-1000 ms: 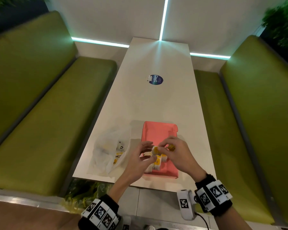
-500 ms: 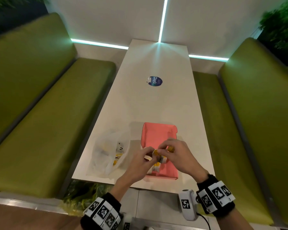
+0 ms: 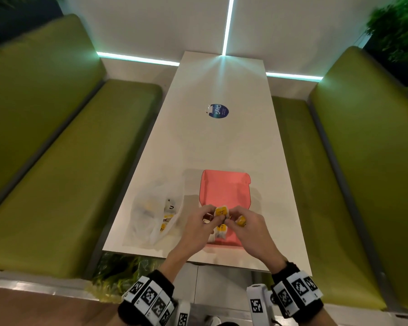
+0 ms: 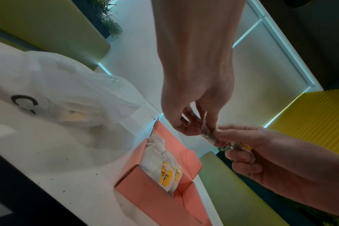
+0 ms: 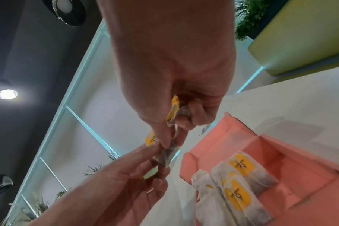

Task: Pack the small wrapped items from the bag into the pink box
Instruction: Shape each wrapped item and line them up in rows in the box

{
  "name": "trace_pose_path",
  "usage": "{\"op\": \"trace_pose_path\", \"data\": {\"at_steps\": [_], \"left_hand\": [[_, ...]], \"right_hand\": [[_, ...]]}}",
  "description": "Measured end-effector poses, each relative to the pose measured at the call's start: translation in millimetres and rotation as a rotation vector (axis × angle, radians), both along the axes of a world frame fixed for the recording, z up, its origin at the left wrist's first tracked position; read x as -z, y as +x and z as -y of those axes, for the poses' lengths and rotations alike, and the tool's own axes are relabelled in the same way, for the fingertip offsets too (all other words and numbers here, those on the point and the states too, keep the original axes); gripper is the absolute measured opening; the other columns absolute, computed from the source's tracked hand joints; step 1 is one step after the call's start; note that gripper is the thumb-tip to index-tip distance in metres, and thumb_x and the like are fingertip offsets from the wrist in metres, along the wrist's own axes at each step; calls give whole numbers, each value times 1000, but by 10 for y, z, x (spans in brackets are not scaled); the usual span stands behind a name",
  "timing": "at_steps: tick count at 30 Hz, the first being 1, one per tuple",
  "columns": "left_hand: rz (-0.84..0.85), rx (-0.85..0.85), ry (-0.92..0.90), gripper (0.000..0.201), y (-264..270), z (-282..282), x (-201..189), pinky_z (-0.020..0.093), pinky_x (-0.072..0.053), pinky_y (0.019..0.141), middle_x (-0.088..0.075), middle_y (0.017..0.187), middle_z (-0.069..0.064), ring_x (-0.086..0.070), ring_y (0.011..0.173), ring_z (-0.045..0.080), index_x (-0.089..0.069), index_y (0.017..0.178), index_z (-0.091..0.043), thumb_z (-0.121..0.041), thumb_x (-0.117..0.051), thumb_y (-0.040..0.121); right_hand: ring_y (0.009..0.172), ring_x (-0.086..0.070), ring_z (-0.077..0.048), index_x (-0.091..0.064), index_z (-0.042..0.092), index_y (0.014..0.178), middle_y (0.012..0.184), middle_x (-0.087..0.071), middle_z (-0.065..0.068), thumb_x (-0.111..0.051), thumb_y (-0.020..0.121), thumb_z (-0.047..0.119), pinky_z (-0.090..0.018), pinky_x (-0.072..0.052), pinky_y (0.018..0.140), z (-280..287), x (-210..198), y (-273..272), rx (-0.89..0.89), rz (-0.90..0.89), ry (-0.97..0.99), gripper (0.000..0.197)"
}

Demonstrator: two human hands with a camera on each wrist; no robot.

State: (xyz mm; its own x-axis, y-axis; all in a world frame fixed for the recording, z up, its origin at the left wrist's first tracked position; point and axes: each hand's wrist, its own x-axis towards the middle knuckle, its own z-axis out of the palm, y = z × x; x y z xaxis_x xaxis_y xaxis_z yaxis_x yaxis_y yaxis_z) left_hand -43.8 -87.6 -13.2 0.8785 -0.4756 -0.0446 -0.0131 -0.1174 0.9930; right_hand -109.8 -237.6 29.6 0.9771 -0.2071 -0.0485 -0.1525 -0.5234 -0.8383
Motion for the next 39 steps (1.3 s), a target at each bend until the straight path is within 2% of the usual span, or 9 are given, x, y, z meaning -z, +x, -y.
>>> {"op": "trace_pose_path", "data": {"at_steps": [4,7,9,11,13,18,23,30,39], "left_hand": [[29,-37,70,17,-32,-84,8,15,-48,71,-66,96,-2,-57,80,0,-67,105,-19,-21,-73,89],[113,-136,318,27,-56,-211,170,12,-44,80,-56,108,-10,-54,95,4,-60,114,-30,-32,-71,89],[120,-131,451,36,-85,-265,254,27,-46,93,-51,116,-7,-52,109,15,-53,125,-32,-36,-64,91],[92,-69,567,49,-104,-269,265,41,-44,102,-49,128,2,-48,122,24,-43,140,-23,-31,-59,94],[30,-15,630,57,-120,-249,244,42,-42,106,-47,139,7,-47,128,26,-37,147,-13,-26,-57,96],[-69,-21,593,55,-141,-260,377,40,-49,99,-61,128,5,-59,116,23,-43,142,-15,-21,-63,90],[-29,-30,533,42,-141,-242,429,33,-53,91,-66,119,2,-63,104,17,-51,134,-18,-13,-59,93],[-40,-14,506,38,-128,-257,457,39,-59,78,-65,113,-2,-66,95,18,-52,130,-21,-17,-59,94],[-20,-4,516,41,-127,-272,473,36,-58,69,-64,108,-2,-66,90,16,-50,135,-21,-20,-58,95]], "right_hand": [[77,-60,-4,-71,27,84,81,-69,10,-72,88,30,-17,-45,68,92,208,-14,9,-129,-59,5],[77,-61,-11,-67,23,79,83,-68,6,-75,81,35,-32,-50,71,149,483,26,-9,-327,-165,14],[78,-61,-15,-60,23,76,84,-66,5,-74,78,36,-36,-50,69,141,628,85,-27,-424,-255,18],[81,-60,-18,-54,27,74,89,-64,4,-72,79,32,-36,-49,69,114,729,147,-45,-484,-327,19],[84,-59,-18,-52,30,78,95,-63,3,-70,82,29,-35,-49,70,89,803,197,-52,-533,-377,19],[84,-60,-20,-55,28,87,94,-62,5,-70,84,28,-33,-46,69,20,909,237,33,-567,-360,15],[84,-61,-21,-59,25,77,89,-64,1,-71,81,22,-31,-46,68,-10,906,258,130,-532,-262,13],[73,-61,-21,-63,19,66,69,-64,2,-69,80,28,-32,-47,65,-71,865,233,167,-467,-196,18],[78,-61,-22,-66,18,74,77,-64,1,-66,85,33,-34,-47,66,-133,931,261,233,-432,-206,19]]}}
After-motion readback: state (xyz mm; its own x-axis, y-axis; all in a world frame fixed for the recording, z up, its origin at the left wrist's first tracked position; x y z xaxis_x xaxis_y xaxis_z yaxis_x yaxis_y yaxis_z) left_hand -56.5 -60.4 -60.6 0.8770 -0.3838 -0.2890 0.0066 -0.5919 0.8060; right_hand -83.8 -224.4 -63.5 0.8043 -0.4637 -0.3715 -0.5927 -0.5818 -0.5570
